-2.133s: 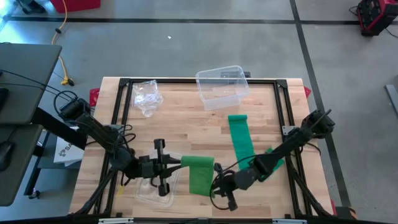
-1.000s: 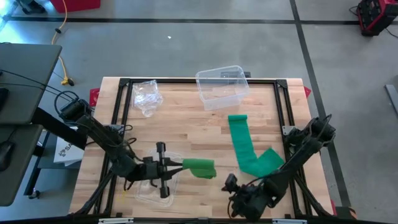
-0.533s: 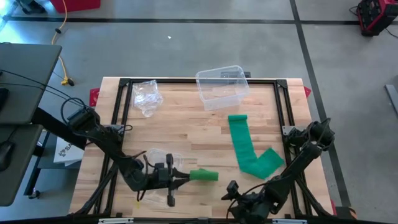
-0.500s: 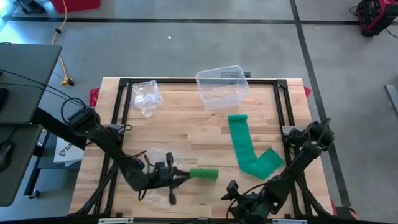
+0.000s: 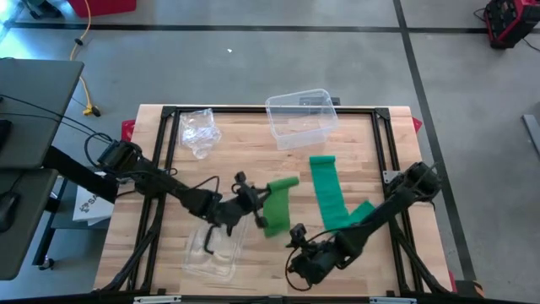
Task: Roll bandage
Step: Roll the green bandage
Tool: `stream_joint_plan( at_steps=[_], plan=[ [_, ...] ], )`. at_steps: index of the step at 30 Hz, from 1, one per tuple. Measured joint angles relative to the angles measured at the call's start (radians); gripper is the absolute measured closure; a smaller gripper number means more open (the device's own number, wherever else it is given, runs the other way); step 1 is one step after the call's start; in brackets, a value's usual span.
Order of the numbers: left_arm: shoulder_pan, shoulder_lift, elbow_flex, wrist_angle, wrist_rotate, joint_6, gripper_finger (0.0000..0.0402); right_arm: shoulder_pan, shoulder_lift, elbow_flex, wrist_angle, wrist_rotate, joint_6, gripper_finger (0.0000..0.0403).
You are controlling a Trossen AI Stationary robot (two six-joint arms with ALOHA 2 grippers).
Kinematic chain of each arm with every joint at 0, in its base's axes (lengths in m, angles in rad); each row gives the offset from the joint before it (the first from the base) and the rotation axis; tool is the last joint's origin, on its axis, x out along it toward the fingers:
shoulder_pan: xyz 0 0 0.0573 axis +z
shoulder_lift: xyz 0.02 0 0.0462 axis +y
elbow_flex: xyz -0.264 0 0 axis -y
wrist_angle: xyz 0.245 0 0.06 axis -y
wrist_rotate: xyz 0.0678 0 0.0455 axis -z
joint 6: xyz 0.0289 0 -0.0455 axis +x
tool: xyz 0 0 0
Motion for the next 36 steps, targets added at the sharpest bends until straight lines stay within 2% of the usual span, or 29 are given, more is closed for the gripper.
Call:
stream_joint_plan(
  at_steps=[6, 13, 19, 25, 29, 34, 36],
  plan=[
    [0.063, 0.000, 0.000, -0.054, 0.040, 0.016, 0.0394, -0.065, 0.077, 0.000, -0.002, -0.012, -0.028, 0.0142],
    [0.065, 0.000, 0.000, -0.106, 0.064, -0.015, 0.0394, -0.160, 0.096, -0.001, -0.005, -0.008, -0.030, 0.0142],
    [0.061, 0.000, 0.000, -0.114, 0.064, -0.025, 0.0394, -0.253, 0.102, 0.000, -0.002, -0.085, -0.030, 0.0153],
    [0.061, 0.000, 0.000, -0.115, 0.061, -0.026, 0.0394, -0.310, 0.114, 0.000, 0.000, -0.100, -0.063, 0.0220],
    [0.066, 0.000, 0.000, -0.129, 0.056, -0.028, 0.0394, -0.319, 0.161, 0.004, 0.017, -0.195, -0.068, 0.0280],
    [0.070, 0.000, 0.000, -0.191, 0.037, -0.060, 0.0394, -0.257, 0.170, 0.004, 0.012, -0.129, 0.047, 0.0384],
    [0.068, 0.000, 0.000, -0.228, 0.037, -0.080, 0.0394, -0.213, 0.149, 0.000, 0.001, -0.130, 0.108, 0.0392]
  ],
)
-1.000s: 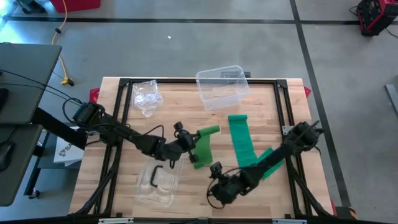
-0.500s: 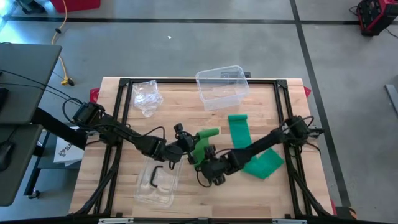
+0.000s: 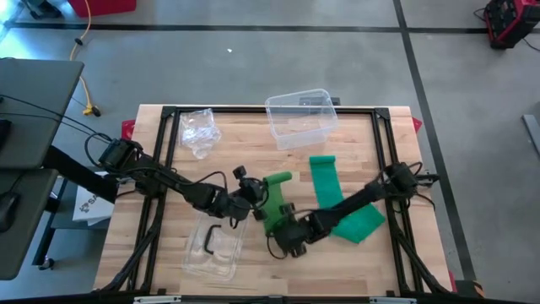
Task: Roll bandage
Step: Roll the green bandage
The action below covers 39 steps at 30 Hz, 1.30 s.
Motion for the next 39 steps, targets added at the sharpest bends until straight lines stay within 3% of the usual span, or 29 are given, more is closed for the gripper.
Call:
stream_joint_plan(
  at_steps=[4, 12, 18, 21, 27, 34, 39],
  plan=[
    [-0.020, 0.012, 0.000, -0.055, 0.001, -0.052, 0.0394, 0.124, -0.080, -0.003, -0.018, -0.026, 0.177, 0.0400],
    [-0.090, 0.075, -0.001, -0.056, 0.124, -0.089, 0.0394, 0.307, -0.230, 0.034, -0.024, 0.277, 0.372, 0.0402],
    [-0.177, 0.118, 0.000, -0.037, 0.259, -0.179, 0.0394, 0.279, -0.270, 0.166, -0.193, 0.375, 0.347, 0.0402],
    [-0.230, 0.129, 0.000, -0.025, 0.294, -0.223, 0.0394, 0.232, -0.276, 0.258, -0.356, 0.380, 0.354, 0.0402],
    [-0.330, 0.129, 0.000, -0.072, 0.232, -0.302, 0.0394, 0.153, -0.273, 0.358, -0.619, 0.411, 0.408, 0.0403],
    [-0.355, 0.128, 0.001, -0.275, 0.093, -0.472, 0.0394, 0.136, -0.274, 0.449, -0.618, 0.411, 0.396, 0.0403],
    [-0.361, 0.128, 0.001, -0.272, 0.092, -0.484, 0.0394, 0.144, -0.273, 0.471, -0.649, 0.410, 0.405, 0.0403]
  ],
)
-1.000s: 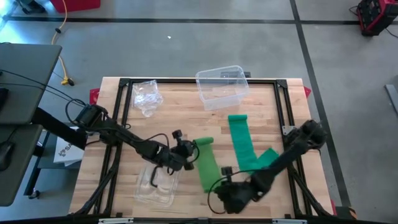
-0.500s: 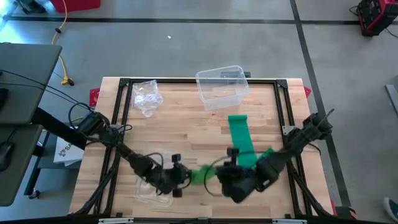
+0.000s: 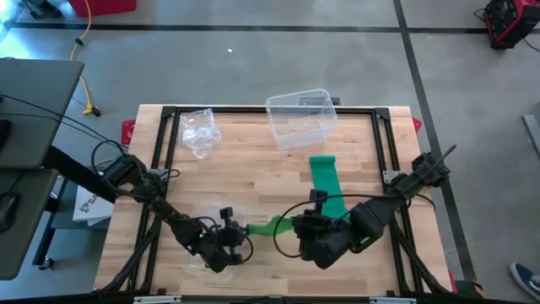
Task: Roll bandage
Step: Roll the green bandage
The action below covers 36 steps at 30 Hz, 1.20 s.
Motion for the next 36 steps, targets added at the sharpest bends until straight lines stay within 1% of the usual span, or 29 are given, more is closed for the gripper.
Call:
stream_joint_plan(
  at_steps=[3, 5, 8, 11, 13, 15, 16, 19, 21, 23, 25, 27, 29, 32, 36],
  plan=[
    [-0.011, 0.000, 0.000, 0.079, 0.070, 0.046, 0.0394, -0.026, 0.000, 0.001, -0.058, 0.004, 0.000, 0.0403],
    [-0.022, 0.000, -0.001, 0.151, 0.148, 0.073, 0.0394, -0.058, 0.000, 0.000, -0.109, 0.017, 0.000, 0.0403],
    [-0.041, 0.000, -0.001, 0.283, 0.276, 0.114, 0.0394, -0.117, -0.002, -0.027, -0.130, 0.017, -0.016, 0.0403],
    [-0.067, 0.000, -0.001, 0.450, 0.355, 0.175, 0.0394, -0.183, 0.000, -0.089, -0.101, -0.040, -0.077, 0.0403],
    [-0.089, 0.000, -0.001, 0.556, 0.370, 0.224, 0.0394, -0.223, -0.001, -0.161, -0.047, -0.092, -0.115, 0.0403],
    [-0.114, -0.001, -0.002, 0.669, 0.354, 0.303, 0.0394, -0.247, -0.001, -0.252, 0.012, -0.152, -0.149, 0.0403],
    [-0.126, -0.003, -0.002, 0.722, 0.337, 0.352, 0.0394, -0.253, -0.001, -0.302, 0.074, -0.190, -0.165, 0.0403],
    [-0.162, -0.020, -0.002, 0.878, 0.264, 0.528, 0.0394, -0.250, 0.000, -0.459, 0.336, -0.335, -0.217, 0.0403],
    [-0.173, -0.037, -0.002, 0.959, 0.204, 0.639, 0.0394, -0.241, 0.000, -0.557, 0.552, -0.409, -0.225, 0.0403],
    [-0.176, -0.046, -0.002, 1.035, 0.147, 0.732, 0.0394, -0.229, 0.000, -0.633, 0.776, -0.441, -0.217, 0.0403],
    [-0.170, -0.050, -0.002, 1.080, 0.088, 0.799, 0.0394, -0.206, 0.000, -0.688, 0.959, -0.454, -0.214, 0.0403],
    [-0.157, -0.051, -0.002, 1.098, 0.030, 0.834, 0.0394, -0.180, 0.000, -0.720, 1.089, -0.452, -0.236, 0.0402],
    [-0.141, -0.051, -0.002, 1.098, -0.011, 0.842, 0.0394, -0.155, 0.000, -0.728, 1.149, -0.432, -0.245, 0.0398],
    [-0.116, -0.051, -0.002, 1.098, -0.020, 0.826, 0.0394, -0.123, 0.000, -0.721, 1.126, -0.392, -0.244, 0.0378],
    [-0.097, -0.051, -0.002, 1.097, -0.013, 0.798, 0.0394, -0.103, -0.001, -0.714, 1.085, -0.379, -0.231, 0.0322]
  ],
)
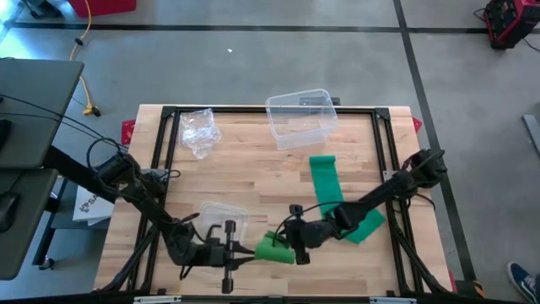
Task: Roll bandage
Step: Roll the green bandage
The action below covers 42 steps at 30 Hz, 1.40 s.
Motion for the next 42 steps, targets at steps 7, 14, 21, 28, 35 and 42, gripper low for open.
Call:
stream_joint_plan(
  at_steps=[7, 14, 21, 28, 35, 42],
  plan=[
    [0.007, 0.009, 0.001, -0.163, 0.031, -0.216, 0.0394, -0.001, 0.000, 0.000, -0.133, 0.007, 0.175, 0.0220],
    [-0.021, 0.062, 0.001, -0.168, 0.025, -0.358, 0.0394, 0.012, -0.033, 0.000, -0.217, -0.104, 0.242, 0.0184],
    [-0.040, 0.100, 0.003, -0.050, 0.016, -0.435, 0.0394, 0.109, -0.092, 0.000, -0.297, -0.077, 0.336, 0.0183],
    [0.063, 0.146, 0.003, -0.167, -0.058, -0.548, 0.0394, 0.276, -0.091, 0.000, -0.308, 0.004, 0.365, 0.0183],
    [0.218, 0.181, 0.002, -0.350, -0.036, -0.558, 0.0394, 0.271, -0.047, 0.000, -0.273, 0.050, 0.322, 0.0183],
    [0.298, 0.187, 0.002, -0.456, 0.039, -0.545, 0.0394, 0.166, 0.044, 0.000, -0.205, 0.107, 0.198, 0.0183]
  ],
)
